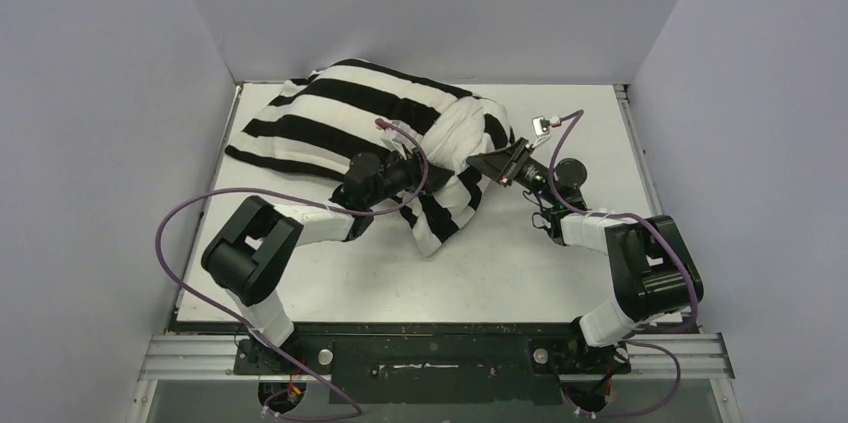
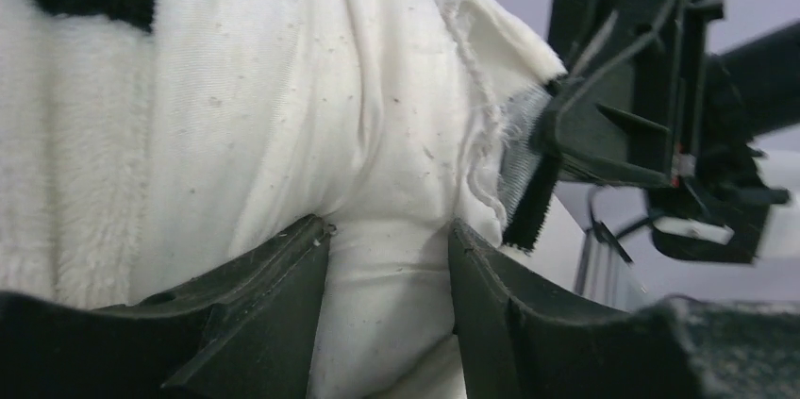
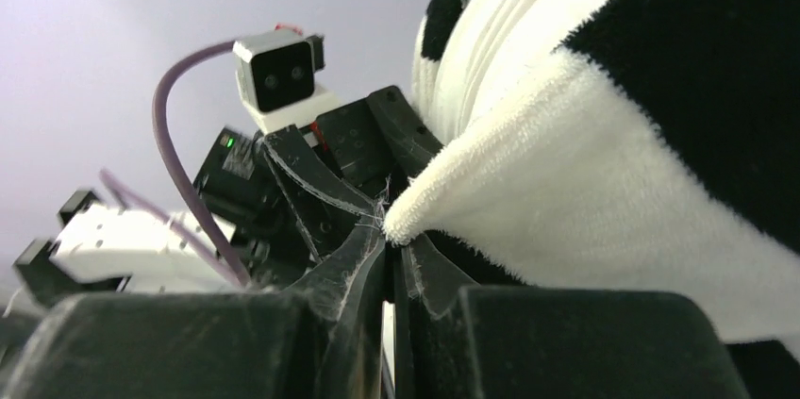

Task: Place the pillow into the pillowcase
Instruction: Stuff the pillow into the pillowcase.

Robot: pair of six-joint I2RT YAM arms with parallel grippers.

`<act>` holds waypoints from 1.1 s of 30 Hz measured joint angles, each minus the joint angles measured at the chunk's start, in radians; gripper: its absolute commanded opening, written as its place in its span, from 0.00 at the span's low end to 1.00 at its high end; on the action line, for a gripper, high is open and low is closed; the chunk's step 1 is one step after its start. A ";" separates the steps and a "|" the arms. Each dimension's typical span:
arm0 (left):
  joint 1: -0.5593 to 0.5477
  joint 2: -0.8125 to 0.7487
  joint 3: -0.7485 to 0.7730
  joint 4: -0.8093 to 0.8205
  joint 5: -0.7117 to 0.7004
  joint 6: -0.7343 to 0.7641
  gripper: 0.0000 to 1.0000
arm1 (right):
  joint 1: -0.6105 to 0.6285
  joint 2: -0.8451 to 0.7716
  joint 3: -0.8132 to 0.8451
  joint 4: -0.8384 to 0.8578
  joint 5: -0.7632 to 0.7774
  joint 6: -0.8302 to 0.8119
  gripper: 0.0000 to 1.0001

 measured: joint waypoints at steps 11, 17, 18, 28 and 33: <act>-0.005 -0.113 -0.052 -0.064 0.272 -0.076 0.49 | -0.085 0.044 0.050 0.064 -0.389 -0.030 0.00; 0.003 -0.113 -0.021 0.068 0.422 -0.237 0.49 | -0.097 -0.082 0.171 -0.433 -0.374 -0.390 0.00; 0.005 -0.113 -0.004 0.079 0.443 -0.250 0.49 | -0.098 -0.100 0.188 -0.493 -0.368 -0.437 0.00; 0.144 -0.188 0.065 -0.080 0.526 -0.210 0.47 | -0.103 -0.122 0.292 -0.771 -0.328 -0.658 0.00; 0.169 -0.261 0.209 -0.414 0.407 0.031 0.41 | -0.105 -0.088 0.413 -0.903 -0.323 -0.776 0.00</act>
